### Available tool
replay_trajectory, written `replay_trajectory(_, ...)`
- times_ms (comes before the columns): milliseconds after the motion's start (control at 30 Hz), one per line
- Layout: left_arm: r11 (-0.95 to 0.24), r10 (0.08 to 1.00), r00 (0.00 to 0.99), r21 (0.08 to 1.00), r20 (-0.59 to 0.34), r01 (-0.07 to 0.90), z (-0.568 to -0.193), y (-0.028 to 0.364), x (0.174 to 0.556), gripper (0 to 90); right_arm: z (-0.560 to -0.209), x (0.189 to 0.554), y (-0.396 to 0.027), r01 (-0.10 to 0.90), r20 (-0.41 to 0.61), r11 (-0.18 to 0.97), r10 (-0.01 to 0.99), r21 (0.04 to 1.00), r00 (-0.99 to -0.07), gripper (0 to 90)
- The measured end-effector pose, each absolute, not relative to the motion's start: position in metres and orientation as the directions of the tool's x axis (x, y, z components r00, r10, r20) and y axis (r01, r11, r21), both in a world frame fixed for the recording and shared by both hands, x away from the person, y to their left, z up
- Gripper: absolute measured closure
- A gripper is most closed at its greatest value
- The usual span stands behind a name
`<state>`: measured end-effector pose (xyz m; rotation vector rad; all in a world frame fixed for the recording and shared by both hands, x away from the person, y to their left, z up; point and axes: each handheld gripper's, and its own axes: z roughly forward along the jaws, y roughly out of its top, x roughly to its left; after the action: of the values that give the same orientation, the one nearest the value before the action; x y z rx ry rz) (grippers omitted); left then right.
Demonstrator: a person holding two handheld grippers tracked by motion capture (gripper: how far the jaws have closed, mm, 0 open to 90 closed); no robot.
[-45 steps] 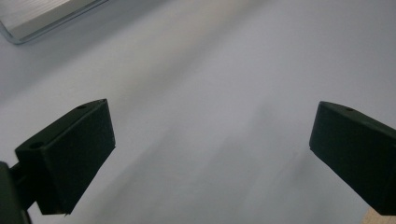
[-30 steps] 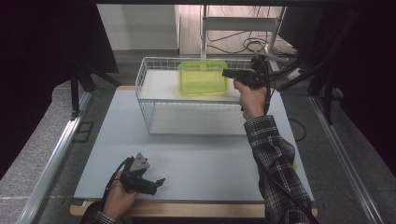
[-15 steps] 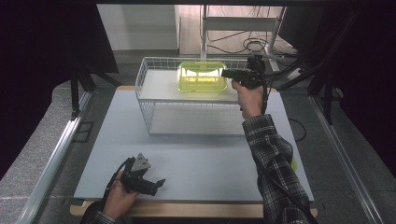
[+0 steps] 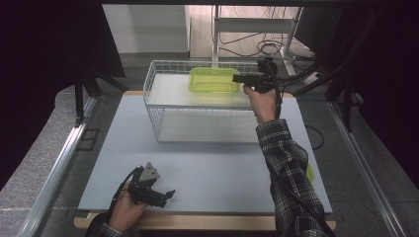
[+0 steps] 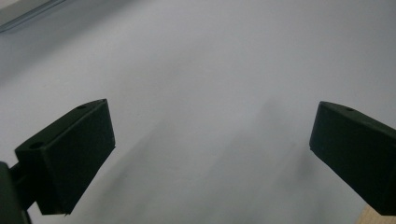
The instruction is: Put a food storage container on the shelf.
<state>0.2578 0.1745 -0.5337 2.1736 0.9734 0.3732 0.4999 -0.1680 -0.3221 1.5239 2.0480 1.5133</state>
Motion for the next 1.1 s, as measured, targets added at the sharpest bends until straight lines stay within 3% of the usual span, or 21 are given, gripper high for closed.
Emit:
replay_trajectory(67,-0.459,0.739,0.673,0.711,-0.026,0.532,-0.534,0.175,0.258,0.0,-0.322,0.500,-0.167,0.596,0.345,-0.005,0.819,0.803,-0.458,57.0)
replay_trajectory(167,-0.458,0.739,0.674,0.713,-0.026,0.530,-0.533,0.175,0.258,0.0,-0.320,0.498,-0.164,0.577,0.301,0.029,0.831,0.816,-0.468,55.0)
replay_trajectory(500,-0.390,0.751,0.655,0.748,-0.079,0.537,-0.532,0.182,0.258,0.0,-0.313,0.489,-0.163,0.550,0.285,0.073,0.794,0.832,-0.537,32.5)
replay_trajectory(833,-0.346,0.750,0.652,0.773,-0.114,0.532,-0.530,0.184,0.259,0.0,-0.310,0.471,-0.164,0.521,0.255,0.126,0.761,0.844,-0.596,19.3)
replay_trajectory(1100,-0.357,0.754,0.651,0.775,-0.091,0.522,-0.530,0.184,0.258,0.0,-0.311,0.453,-0.162,0.496,0.223,0.185,0.725,0.848,-0.652,11.5)
